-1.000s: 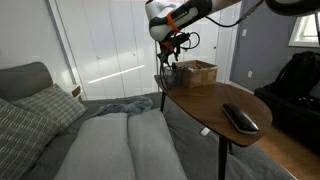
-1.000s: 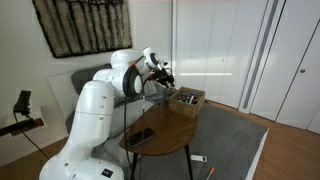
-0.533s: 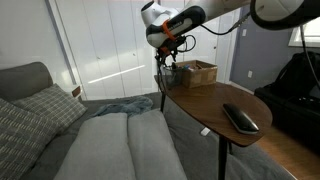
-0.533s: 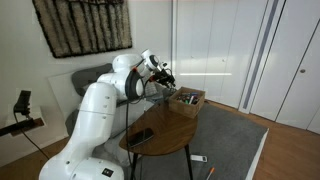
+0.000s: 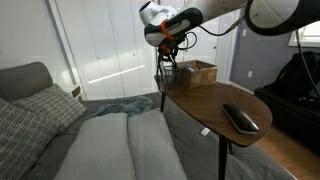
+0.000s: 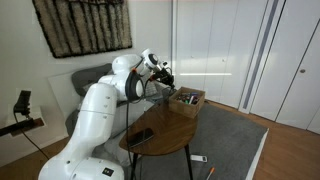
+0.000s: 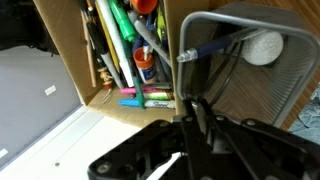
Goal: Remove the pair of glasses from the desktop pen and pencil storage basket and put it in the box
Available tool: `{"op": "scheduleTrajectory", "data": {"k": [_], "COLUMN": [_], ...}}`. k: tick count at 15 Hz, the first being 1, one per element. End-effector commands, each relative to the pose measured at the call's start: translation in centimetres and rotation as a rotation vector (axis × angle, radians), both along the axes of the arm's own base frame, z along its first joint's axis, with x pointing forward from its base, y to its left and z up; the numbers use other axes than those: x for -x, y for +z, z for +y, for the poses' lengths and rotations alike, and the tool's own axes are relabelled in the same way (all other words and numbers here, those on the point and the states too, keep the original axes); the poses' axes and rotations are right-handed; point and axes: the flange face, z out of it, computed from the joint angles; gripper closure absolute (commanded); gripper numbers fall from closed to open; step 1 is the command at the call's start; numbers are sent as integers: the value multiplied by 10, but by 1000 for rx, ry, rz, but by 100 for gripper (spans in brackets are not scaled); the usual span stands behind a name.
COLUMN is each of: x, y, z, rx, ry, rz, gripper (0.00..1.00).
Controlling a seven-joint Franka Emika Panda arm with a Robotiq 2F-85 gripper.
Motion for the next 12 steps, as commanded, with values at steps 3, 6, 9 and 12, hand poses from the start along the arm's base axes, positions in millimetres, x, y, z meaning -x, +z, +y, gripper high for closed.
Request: {"op": "scheduleTrajectory", "data": {"k": [3,6,9,12], "x": [21,29,27,24], "y": [35,53,54,45], "z": [0,-1,-1,1], "rx": [16,7,-6,10], "ry": [-57,-74,-70,-90], "rz": [28,20,25,34], "gripper": [100,100,74,60]}}
